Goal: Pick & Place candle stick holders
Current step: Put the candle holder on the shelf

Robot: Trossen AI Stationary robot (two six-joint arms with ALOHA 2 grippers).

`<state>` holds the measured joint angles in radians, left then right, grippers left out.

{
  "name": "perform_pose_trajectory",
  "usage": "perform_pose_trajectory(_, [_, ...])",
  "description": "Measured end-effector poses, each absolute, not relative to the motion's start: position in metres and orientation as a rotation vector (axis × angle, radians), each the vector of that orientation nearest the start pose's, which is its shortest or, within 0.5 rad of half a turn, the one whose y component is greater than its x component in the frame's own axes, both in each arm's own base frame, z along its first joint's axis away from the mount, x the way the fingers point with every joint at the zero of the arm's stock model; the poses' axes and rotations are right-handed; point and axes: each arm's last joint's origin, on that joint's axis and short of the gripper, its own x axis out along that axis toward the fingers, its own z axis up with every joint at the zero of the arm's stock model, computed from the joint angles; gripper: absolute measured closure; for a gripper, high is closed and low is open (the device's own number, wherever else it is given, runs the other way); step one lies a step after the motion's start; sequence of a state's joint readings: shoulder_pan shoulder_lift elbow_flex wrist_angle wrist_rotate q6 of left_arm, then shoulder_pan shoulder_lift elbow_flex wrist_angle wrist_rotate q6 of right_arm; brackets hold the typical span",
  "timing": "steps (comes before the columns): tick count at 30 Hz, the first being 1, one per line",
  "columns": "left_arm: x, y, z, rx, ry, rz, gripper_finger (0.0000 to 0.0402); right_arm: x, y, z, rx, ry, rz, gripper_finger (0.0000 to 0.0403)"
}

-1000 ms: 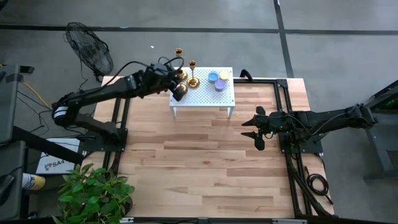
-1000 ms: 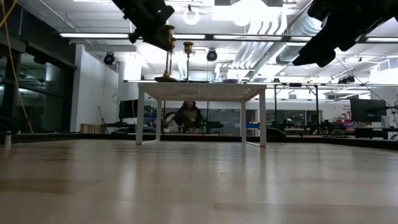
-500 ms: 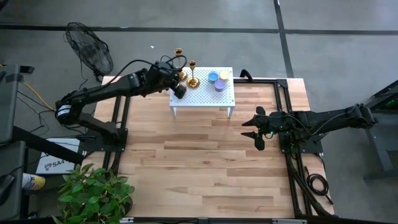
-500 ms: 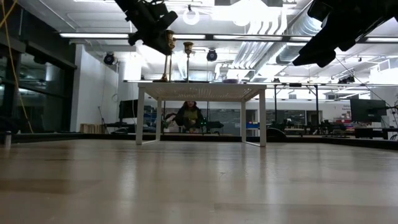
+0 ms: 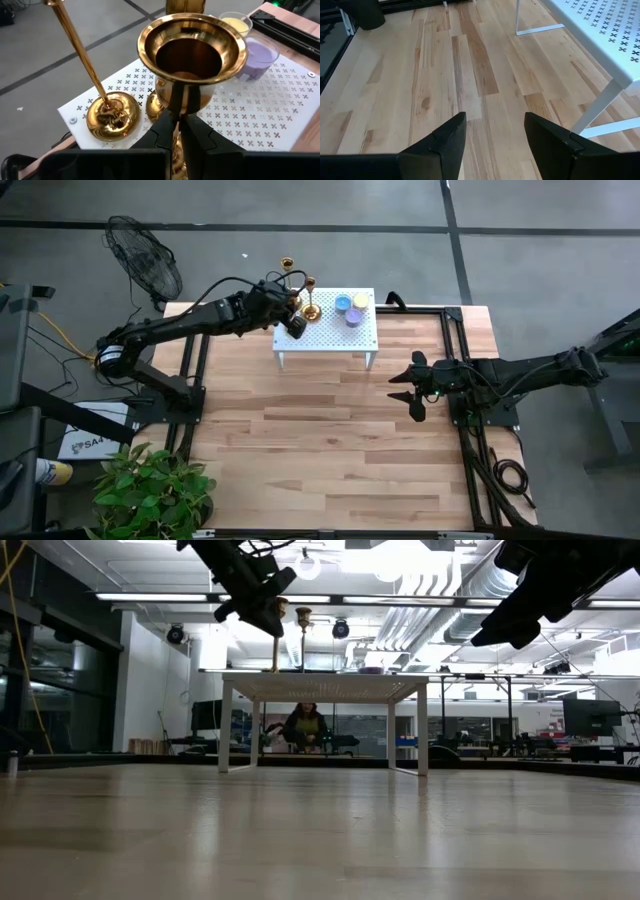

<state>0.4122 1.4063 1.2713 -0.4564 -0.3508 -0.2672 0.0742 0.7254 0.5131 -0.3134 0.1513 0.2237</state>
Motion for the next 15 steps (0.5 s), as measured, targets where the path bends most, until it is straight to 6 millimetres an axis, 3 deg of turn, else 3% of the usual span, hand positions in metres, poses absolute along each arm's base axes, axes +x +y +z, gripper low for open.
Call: perform_pose_trajectory(15, [0.2749,0.1306,0.3368,-0.295,0.513,0.808,0.0386,0.1578,0.0073,0.2373,0.161,0.511,-0.134,0.0206])
